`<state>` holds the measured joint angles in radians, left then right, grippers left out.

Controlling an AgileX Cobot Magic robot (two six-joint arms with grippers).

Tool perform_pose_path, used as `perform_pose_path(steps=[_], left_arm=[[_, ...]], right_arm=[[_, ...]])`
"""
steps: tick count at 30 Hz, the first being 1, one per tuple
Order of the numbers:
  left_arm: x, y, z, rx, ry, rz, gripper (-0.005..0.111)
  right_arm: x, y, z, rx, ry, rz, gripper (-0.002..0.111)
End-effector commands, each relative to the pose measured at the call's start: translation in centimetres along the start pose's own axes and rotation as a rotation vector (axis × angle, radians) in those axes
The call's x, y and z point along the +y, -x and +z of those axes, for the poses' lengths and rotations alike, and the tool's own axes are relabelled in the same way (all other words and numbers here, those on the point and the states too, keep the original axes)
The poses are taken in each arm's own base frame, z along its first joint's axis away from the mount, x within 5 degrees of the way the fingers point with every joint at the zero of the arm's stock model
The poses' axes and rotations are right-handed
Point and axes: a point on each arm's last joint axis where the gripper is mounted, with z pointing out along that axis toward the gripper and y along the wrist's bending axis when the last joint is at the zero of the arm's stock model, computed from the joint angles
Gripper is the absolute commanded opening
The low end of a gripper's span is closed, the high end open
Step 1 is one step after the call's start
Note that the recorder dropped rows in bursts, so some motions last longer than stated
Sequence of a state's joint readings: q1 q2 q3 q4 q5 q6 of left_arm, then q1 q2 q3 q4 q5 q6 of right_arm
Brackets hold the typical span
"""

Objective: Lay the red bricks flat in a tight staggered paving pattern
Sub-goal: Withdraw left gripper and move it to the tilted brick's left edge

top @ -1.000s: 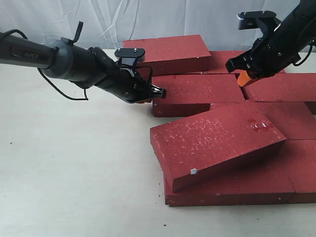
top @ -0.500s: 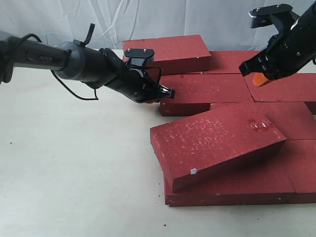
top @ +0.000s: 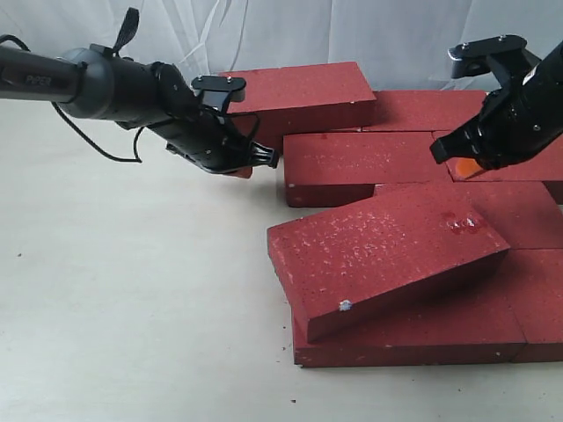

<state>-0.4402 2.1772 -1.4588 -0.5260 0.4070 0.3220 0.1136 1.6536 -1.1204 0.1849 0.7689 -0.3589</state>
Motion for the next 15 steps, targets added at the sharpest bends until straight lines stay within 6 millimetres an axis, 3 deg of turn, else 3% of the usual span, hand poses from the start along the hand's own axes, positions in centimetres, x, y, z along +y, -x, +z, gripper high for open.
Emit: perform_pose_path(steps=[1, 10, 15], left_arm=[[-0.3, -0.3, -3.2, -0.054, 0.023, 0.017, 0.0], [-0.5, -4.6, -11.9, -0.062, 0.05, 0.071, 0.0], [-1.2, -7.4, -16.1, -0.051, 0.025, 0.081, 0.0]], right_arm=[[-0.1, -0.3, 0.0, -0.01, -0.009, 0.018, -0.001], [-1.8, -1.4, -0.7, 0.101, -0.209, 0.036, -0.001], [-1.8, -1.6, -0.7, 0.115, -0.204, 0.044, -0.001]])
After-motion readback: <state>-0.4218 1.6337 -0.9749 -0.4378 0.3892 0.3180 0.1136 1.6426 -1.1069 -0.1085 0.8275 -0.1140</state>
